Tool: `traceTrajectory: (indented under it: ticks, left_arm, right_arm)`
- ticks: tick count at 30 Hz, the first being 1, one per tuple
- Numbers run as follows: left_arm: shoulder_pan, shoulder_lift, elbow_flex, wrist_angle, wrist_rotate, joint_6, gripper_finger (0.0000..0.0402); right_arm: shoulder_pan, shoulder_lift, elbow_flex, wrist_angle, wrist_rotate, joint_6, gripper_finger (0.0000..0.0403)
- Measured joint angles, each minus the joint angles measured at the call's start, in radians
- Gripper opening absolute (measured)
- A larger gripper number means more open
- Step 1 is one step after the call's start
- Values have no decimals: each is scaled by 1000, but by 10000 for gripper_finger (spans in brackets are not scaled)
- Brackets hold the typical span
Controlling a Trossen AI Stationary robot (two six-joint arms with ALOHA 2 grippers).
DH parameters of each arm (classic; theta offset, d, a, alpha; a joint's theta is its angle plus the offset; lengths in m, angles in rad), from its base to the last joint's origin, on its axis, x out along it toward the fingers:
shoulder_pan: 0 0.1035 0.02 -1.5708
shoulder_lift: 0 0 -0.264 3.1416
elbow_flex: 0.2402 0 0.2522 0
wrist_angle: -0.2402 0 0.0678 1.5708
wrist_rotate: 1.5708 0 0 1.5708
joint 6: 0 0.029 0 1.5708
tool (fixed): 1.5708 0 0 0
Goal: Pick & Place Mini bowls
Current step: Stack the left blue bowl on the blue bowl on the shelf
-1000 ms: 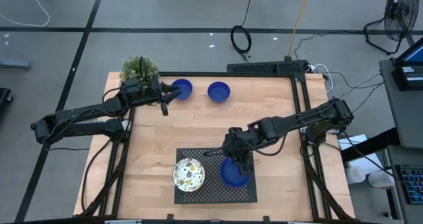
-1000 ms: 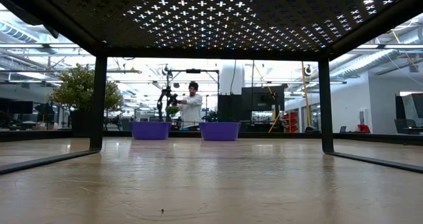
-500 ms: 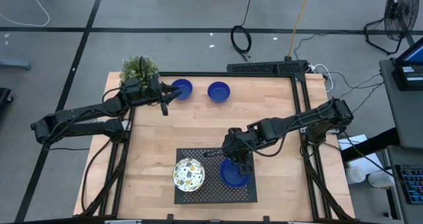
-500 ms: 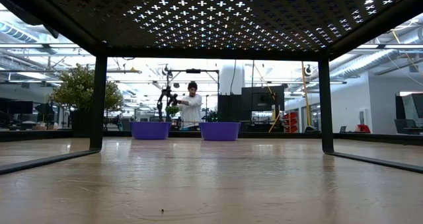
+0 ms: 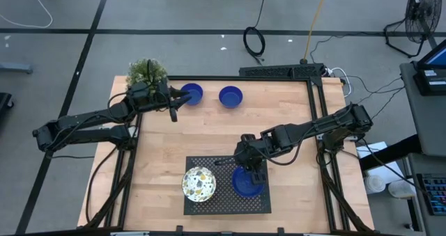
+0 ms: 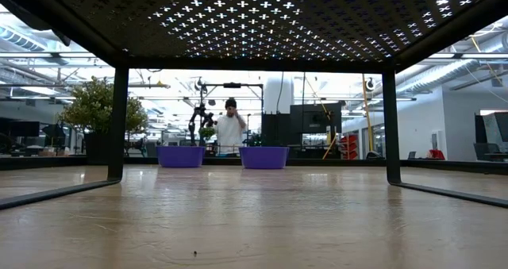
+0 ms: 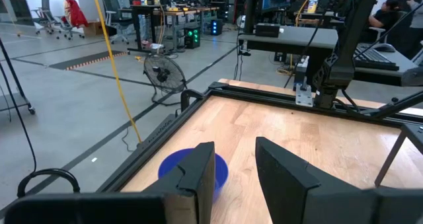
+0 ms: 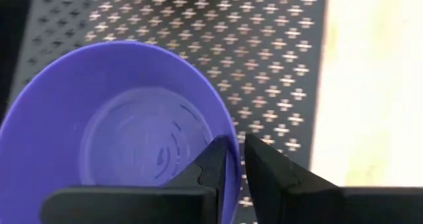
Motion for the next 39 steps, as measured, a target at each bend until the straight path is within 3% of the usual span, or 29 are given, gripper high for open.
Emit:
traceTrajectory:
  ticks: [4, 18, 24, 32, 39]
  left_arm:
    - [0, 0, 0, 0, 0, 0, 113]
    - [0, 0, 0, 0, 0, 0, 113]
    - [0, 0, 0, 0, 0, 0, 113]
    - [0, 0, 0, 0, 0, 0, 113]
    - [0, 0, 0, 38, 0, 0, 113]
  right_arm:
    - [-3, -11, 0, -14, 68, 17, 60]
    - [-4, -168, 0, 1, 78, 6, 163]
    - [-5, -254, -42, -14, 246, -8, 176]
    - [-46, -457, -351, 241, 446, -87, 170]
    - [-122, -649, -763, 823, 584, -279, 172]
